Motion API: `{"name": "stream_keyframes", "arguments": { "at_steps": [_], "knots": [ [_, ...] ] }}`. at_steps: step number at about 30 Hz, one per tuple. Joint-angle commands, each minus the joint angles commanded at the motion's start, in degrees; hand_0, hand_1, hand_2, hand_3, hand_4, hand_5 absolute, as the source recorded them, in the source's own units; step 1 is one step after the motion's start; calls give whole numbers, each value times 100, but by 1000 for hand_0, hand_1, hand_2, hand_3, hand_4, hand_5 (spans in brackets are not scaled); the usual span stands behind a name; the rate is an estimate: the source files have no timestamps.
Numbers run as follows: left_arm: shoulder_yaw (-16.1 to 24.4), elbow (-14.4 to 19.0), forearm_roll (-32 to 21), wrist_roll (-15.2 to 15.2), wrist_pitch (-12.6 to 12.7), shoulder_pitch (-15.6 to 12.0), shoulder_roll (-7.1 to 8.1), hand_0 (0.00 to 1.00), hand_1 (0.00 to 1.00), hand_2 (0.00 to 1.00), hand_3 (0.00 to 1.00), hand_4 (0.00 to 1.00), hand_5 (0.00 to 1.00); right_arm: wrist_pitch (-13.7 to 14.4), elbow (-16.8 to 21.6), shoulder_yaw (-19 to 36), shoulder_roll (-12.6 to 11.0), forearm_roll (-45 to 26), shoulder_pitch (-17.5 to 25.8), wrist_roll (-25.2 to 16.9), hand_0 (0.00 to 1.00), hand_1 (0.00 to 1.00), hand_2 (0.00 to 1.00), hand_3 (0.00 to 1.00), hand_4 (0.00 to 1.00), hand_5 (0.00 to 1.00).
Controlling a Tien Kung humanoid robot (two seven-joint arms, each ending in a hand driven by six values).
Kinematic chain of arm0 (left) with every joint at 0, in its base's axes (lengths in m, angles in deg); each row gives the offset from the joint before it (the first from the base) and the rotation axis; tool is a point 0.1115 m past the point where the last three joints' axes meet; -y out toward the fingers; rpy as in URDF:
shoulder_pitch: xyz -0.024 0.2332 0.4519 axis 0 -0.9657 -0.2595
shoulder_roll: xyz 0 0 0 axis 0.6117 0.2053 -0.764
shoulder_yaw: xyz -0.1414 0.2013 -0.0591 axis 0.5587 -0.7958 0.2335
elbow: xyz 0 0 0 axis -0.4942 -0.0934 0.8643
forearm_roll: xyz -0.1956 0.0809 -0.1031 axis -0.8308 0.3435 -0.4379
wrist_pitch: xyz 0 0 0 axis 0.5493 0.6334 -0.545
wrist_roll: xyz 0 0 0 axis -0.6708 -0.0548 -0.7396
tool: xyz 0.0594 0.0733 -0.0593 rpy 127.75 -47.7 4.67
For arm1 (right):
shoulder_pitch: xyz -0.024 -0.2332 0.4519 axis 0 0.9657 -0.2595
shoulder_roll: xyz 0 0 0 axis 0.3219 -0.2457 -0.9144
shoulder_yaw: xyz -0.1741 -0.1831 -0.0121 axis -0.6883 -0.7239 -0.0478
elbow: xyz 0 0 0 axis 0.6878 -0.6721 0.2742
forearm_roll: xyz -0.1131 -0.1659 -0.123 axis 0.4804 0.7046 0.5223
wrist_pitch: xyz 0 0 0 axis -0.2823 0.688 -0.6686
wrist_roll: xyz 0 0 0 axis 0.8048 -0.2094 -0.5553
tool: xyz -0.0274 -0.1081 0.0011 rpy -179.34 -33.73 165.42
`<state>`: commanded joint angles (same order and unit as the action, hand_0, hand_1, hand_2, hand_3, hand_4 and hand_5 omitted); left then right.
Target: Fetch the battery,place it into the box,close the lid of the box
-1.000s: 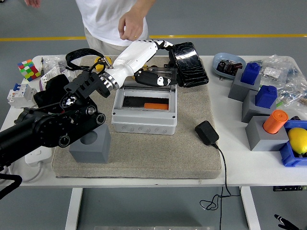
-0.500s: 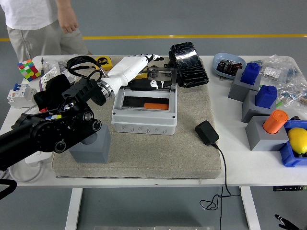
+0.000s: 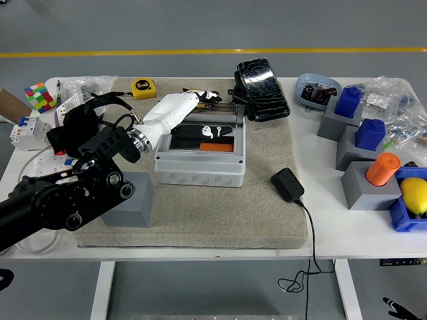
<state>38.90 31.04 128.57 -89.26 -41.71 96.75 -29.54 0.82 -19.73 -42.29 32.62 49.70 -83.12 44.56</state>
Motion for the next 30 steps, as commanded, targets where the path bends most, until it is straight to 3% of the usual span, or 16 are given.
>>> {"name": "stream_keyframes", "arguments": {
  "at_steps": [11, 30],
  "knots": [
    [530, 193, 67, 74, 16, -521, -46, 661, 781, 770, 805, 998, 895, -6, 1, 13, 6, 8, 9, -9, 638, 692, 683, 556, 924, 439],
    [729, 307, 70, 186, 22, -668, -76, 646, 773, 762, 798, 998, 888, 4, 0, 15, 22, 16, 31, -6, 639, 692, 683, 556, 923, 439]
  ]
}}
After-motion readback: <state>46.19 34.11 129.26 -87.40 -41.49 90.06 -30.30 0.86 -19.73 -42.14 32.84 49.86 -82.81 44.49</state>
